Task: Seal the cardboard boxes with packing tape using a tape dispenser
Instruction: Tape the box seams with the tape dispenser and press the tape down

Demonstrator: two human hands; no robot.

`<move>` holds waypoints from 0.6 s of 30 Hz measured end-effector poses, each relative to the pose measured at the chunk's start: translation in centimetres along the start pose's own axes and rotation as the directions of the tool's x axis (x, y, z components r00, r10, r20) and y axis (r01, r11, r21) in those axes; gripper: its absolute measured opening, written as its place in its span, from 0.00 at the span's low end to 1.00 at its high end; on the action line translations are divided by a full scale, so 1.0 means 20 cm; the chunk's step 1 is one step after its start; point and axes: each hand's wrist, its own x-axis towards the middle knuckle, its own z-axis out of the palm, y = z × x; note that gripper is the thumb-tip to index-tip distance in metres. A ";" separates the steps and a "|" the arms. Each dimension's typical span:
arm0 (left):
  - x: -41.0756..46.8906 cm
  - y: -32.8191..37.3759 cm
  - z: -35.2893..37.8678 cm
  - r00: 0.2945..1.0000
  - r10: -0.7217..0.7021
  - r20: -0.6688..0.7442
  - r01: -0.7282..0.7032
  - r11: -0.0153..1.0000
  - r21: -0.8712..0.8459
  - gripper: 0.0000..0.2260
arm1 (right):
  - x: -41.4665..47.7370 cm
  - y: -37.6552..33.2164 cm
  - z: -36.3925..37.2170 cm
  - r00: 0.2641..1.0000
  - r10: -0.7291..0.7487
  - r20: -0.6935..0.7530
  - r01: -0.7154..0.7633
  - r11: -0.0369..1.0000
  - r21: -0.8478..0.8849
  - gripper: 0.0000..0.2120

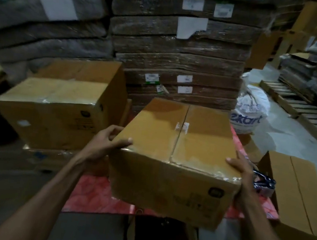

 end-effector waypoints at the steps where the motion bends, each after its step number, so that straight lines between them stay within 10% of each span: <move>1: -0.03 0.05 -0.01 0.999 0.026 -0.030 -0.028 0.999 -0.040 0.32 | 0.03 -0.10 0.03 0.999 -0.029 0.046 0.029 1.000 -0.005 0.26; 12: 0.04 0.84 -0.50 0.858 0.440 -0.264 -0.497 0.841 -0.212 0.28 | 0.28 -1.01 0.59 0.924 -0.358 0.138 0.330 0.925 0.188 0.27; 18: -0.01 0.98 -0.92 0.800 0.475 -0.367 -0.561 0.809 -0.175 0.19 | 0.26 -1.14 1.07 0.849 -0.409 0.334 0.332 0.906 0.263 0.09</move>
